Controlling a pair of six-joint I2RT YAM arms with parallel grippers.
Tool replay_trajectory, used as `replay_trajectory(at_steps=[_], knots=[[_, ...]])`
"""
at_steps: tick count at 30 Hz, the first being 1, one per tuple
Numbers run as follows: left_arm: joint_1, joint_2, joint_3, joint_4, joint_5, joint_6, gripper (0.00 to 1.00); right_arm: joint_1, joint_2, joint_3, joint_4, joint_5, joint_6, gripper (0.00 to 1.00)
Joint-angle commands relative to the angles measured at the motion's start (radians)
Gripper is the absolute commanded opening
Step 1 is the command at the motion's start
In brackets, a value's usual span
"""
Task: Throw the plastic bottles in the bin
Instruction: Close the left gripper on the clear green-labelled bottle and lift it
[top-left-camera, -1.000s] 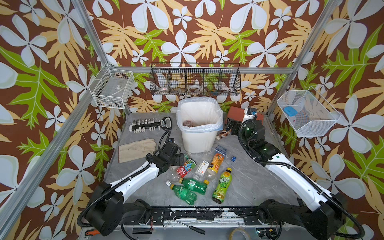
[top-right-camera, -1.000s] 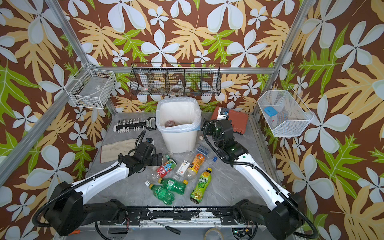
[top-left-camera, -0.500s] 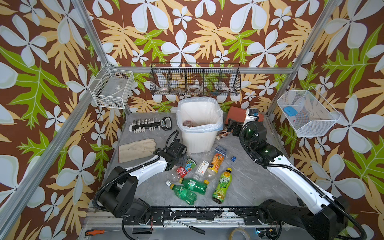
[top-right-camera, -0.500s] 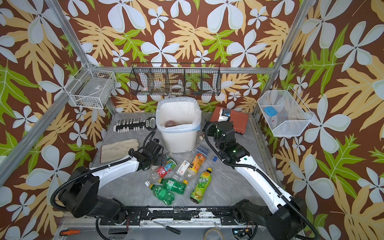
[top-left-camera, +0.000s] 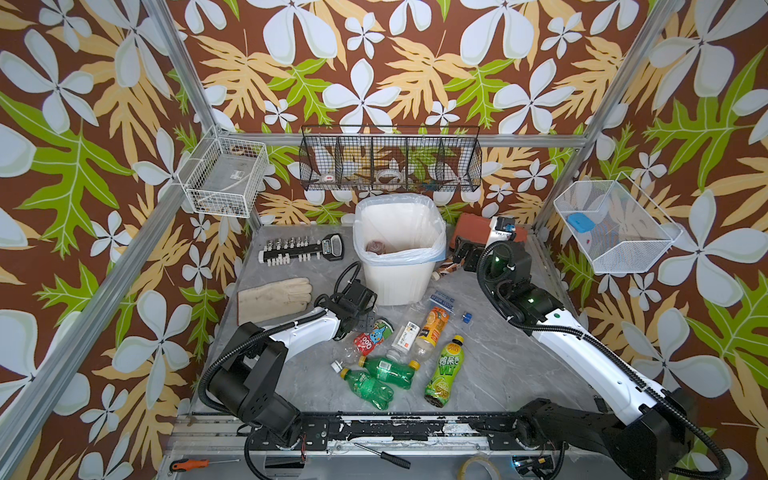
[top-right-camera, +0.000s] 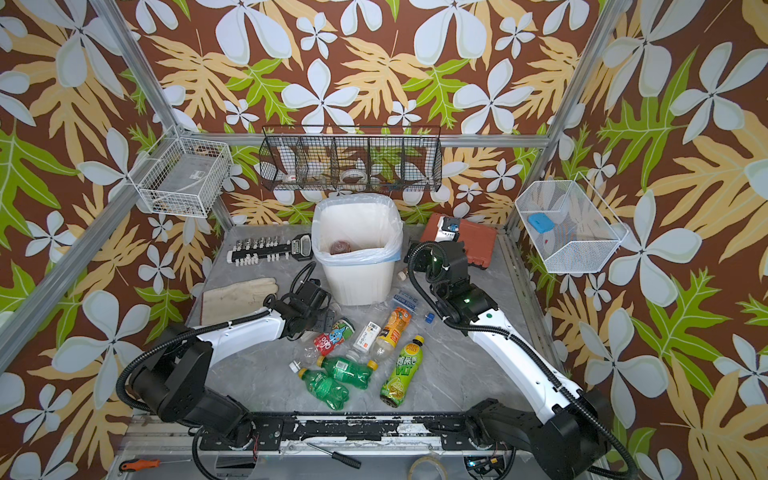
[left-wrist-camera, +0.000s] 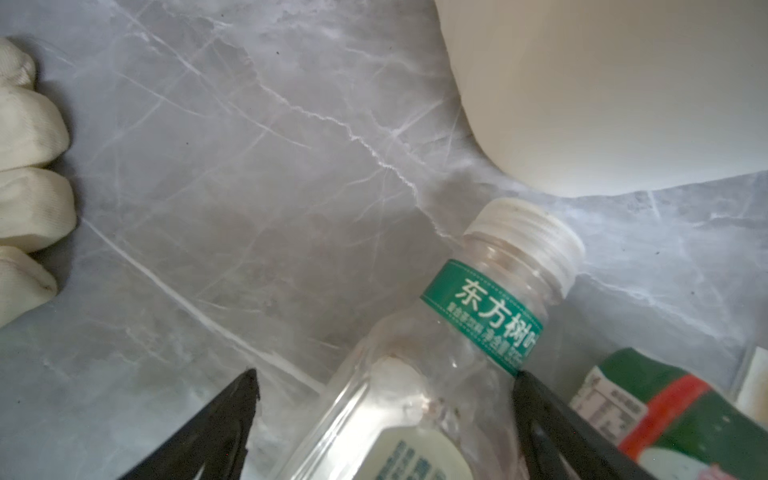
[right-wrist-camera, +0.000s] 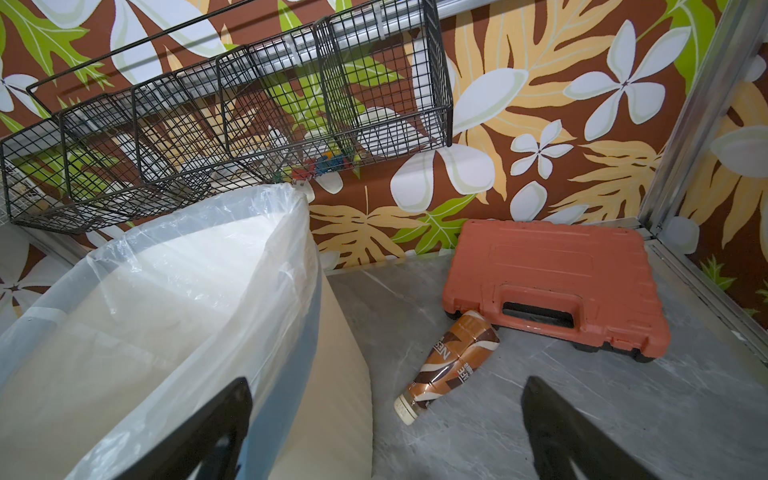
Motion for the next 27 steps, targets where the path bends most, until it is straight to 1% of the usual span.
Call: replay_trajectory(at_steps=[1, 5, 10, 12, 20, 24, 27], knots=[[-0.001, 0.005, 0.0, -0.029, -0.017, -0.019, 0.92, -0.001, 0.002, 0.008, 0.024, 0.006, 0.004, 0.99], [0.011, 0.017, -0.001, -0.031, -0.02, -0.036, 0.89, -0.001, 0.005, 0.003, 0.032, 0.008, 0.007, 1.0], [0.034, 0.019, -0.008, -0.018, -0.018, -0.049, 0.88, -0.001, 0.012, 0.005, 0.034, 0.007, 0.004, 1.0], [0.042, 0.025, -0.004, -0.026, -0.023, -0.051, 0.86, -0.001, 0.011, 0.007, 0.032, 0.006, 0.006, 1.0], [0.06, 0.033, -0.002, -0.023, -0.023, -0.068, 0.67, -0.002, 0.003, -0.002, 0.031, 0.007, 0.007, 0.99], [0.068, 0.023, -0.013, -0.003, -0.028, -0.068, 0.63, -0.003, 0.0, -0.012, 0.034, 0.013, 0.003, 1.0], [0.077, 0.012, -0.006, -0.02, -0.041, -0.077, 0.59, -0.003, -0.004, -0.009, 0.031, 0.008, 0.01, 0.99]])
